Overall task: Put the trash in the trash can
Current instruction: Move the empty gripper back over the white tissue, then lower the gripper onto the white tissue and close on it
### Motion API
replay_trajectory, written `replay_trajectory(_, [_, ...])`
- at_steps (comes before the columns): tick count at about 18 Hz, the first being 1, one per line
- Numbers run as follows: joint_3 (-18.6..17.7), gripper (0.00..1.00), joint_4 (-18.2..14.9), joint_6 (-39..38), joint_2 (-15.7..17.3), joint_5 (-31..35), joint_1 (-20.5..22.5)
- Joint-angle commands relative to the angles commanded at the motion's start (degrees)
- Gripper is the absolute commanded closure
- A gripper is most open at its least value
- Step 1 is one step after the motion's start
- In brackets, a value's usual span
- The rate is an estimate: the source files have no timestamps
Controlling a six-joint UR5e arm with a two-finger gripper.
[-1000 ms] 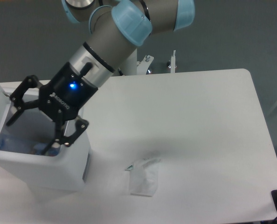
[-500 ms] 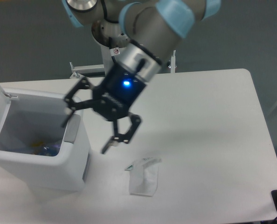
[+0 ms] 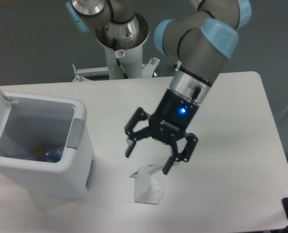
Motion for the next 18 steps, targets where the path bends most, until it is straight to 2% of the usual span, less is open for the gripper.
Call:
replay_trajectory(2, [-0.7, 0.00, -0.2, 0.0, -0.4, 0.7, 0.0])
replay_trajectory(5, [-3.0, 0.00, -0.2, 0.5, -2.3, 6.0, 0.6])
replay_trajectory(7, [-2.5, 0.00, -0.3, 1.8, -4.1, 11.8, 0.4])
replay_trajectory(11, [-2.5, 0.00, -0.3, 1.9, -7.2, 14.1, -0.8])
replay_trajectory(13, [-2.2, 0.00, -0.4, 2.0, -7.9, 17.4, -1.9])
replay_trajectory(18, [-1.9, 0.00, -0.6, 1.7, -9.9, 20.4, -3.7])
